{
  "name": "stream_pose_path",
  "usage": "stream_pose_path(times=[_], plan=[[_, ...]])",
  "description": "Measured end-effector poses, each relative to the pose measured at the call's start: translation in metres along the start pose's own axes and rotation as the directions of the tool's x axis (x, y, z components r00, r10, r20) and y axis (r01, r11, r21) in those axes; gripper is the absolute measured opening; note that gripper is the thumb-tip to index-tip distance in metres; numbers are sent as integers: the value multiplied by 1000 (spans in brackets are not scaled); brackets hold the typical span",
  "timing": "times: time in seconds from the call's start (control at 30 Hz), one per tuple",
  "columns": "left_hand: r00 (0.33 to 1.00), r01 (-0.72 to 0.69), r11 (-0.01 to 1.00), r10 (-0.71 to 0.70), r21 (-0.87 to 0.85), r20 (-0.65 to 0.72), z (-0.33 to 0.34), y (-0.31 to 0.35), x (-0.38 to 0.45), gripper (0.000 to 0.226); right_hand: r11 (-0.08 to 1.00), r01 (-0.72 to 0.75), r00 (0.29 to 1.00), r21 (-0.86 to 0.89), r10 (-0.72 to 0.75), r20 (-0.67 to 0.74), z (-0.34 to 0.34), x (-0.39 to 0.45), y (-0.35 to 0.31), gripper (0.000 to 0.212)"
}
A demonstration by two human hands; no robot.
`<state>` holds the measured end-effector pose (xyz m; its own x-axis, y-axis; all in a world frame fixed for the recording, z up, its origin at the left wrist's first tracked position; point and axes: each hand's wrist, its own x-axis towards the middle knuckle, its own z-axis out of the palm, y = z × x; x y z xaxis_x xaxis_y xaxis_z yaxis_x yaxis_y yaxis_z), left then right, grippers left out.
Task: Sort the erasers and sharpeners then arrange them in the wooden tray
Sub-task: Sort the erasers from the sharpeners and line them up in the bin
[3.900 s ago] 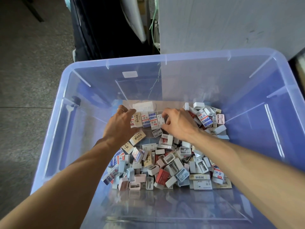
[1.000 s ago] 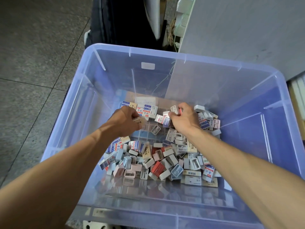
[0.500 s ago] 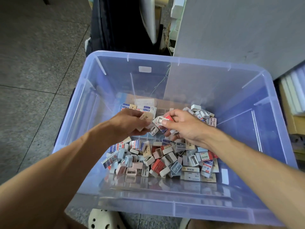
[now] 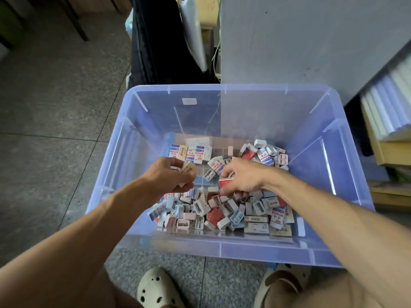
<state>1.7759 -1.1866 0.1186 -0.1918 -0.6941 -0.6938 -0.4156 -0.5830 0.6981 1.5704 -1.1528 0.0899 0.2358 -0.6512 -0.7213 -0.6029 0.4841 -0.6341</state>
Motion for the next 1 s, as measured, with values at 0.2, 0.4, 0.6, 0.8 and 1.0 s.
stream_pose_path(times=[0.2,0.4,0.6,0.8,1.0], plan=[[998,6,1000,-6,-3,-64,-9,-3,-26,24,997,54,976,53,-42,-213,-3,5,6,20],[993,-4,1000,5,5,-115,-25,-11,-22,23,998,57,878,26,-37,-477,-12,31,-4,7],[995,-36,999,37,9,-94,-32,-8,-7,21,979,10,900,-204,-98,-425,-26,65,-11,12],[994,-72,997,69,-30,-87,-33,0,1,22,878,102,947,-468,-230,-223,-14,58,-6,14],[991,-76,996,70,-54,-116,-32,4,6,21,881,55,966,-470,-166,-197,-9,60,6,19]])
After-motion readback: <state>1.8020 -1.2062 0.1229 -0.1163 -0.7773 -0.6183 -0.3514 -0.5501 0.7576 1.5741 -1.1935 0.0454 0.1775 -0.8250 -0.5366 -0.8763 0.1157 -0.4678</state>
